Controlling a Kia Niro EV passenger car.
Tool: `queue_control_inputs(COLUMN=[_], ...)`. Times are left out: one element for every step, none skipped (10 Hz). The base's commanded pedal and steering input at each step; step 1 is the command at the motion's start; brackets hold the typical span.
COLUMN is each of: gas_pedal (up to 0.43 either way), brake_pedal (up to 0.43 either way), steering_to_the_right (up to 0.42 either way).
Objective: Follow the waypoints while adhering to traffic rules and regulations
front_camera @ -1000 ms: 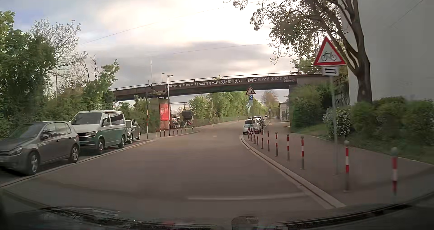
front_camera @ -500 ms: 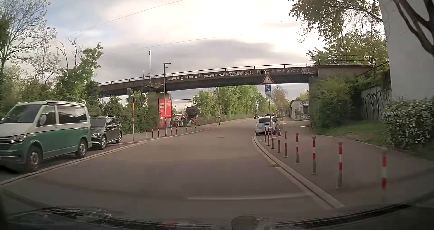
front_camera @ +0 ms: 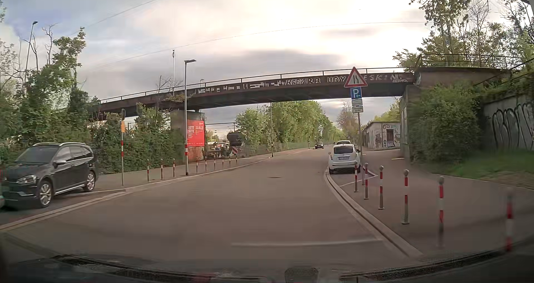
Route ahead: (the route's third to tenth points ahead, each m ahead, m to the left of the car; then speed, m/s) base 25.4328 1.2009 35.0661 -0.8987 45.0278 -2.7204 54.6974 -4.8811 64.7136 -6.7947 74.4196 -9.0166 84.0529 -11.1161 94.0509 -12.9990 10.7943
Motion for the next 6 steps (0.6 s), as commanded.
queue_control_inputs(gas_pedal=[0.039,0.039,0.047,0.047,0.047,0.047], brake_pedal=[0.0,0.0,0.0,0.0,0.0,0.0], steering_to_the_right=[0.012,0.014,0.019,0.024,0.029,0.032])
